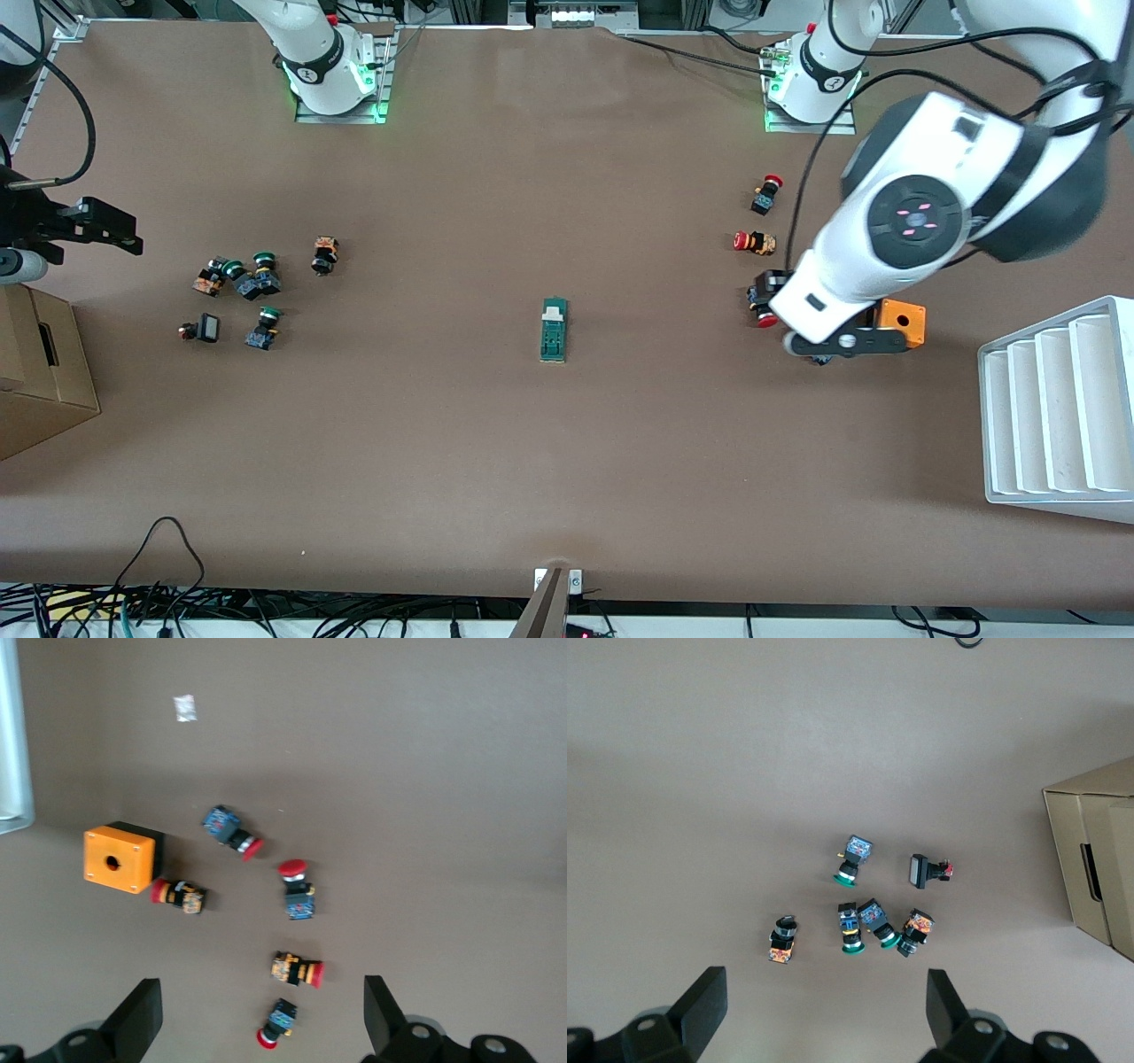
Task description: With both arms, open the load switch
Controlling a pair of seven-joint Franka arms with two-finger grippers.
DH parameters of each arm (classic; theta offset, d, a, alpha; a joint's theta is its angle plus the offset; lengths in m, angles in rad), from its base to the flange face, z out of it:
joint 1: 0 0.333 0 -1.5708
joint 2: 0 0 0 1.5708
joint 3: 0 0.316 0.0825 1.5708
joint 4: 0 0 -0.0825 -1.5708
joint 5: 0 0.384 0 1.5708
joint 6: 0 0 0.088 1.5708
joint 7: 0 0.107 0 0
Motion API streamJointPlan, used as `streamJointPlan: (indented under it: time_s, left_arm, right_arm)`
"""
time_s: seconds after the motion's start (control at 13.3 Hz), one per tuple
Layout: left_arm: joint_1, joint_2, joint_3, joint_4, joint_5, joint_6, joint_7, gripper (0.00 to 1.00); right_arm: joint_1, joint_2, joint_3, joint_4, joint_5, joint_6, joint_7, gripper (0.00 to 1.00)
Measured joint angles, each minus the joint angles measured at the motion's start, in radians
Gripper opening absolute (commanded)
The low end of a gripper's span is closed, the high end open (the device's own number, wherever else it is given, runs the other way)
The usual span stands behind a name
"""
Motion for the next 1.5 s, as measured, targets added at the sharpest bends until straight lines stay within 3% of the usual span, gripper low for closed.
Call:
streamJointPlan:
  time_s: [0.3,0.38,0.45,0.6,0.75,0.9,1.13,1.35,1.5]
  left_arm:
    - [0.133,-0.052,0.005,0.003,-0.055,-0.02,0.182,1.0]
    - [0.136,-0.07,0.045,0.01,-0.072,-0.02,0.255,1.0]
    - [0.115,-0.095,0.125,0.02,-0.124,-0.02,0.328,1.0]
    - [0.024,-0.161,0.375,0.035,-0.27,-0.02,0.476,1.0]
    - [-0.059,-0.217,0.585,0.038,-0.339,-0.02,0.625,1.0]
    - [-0.121,-0.256,0.703,0.037,-0.349,-0.021,0.691,1.0]
    - [-0.186,-0.329,0.756,-0.022,-0.346,0.033,0.699,1.0]
    - [-0.225,-0.429,0.776,-0.207,-0.345,0.174,0.697,1.0]
    - [-0.246,-0.452,0.808,-0.277,-0.348,0.227,0.697,1.0]
  right_arm:
    - [-0.001,0.006,-0.001,0.004,0.0,0.002,-0.001,0.99]
    - [-0.003,0.007,-0.003,0.005,0.0,0.003,-0.001,0.99]
    - [-0.004,0.007,-0.005,0.008,0.0,0.004,-0.001,0.99]
    - [-0.005,0.009,-0.007,0.024,0.0,0.005,-0.003,0.99]
    - [-0.004,0.011,-0.005,0.036,0.0,0.005,-0.003,0.99]
    - [-0.004,0.012,-0.005,0.04,0.0,0.005,-0.004,0.99]
    - [-0.004,0.014,-0.005,0.04,0.0,0.005,-0.004,0.99]
    - [-0.004,0.018,-0.005,0.043,0.0,0.005,-0.004,0.99]
    - [-0.004,0.02,-0.004,0.044,0.0,0.005,-0.004,0.99]
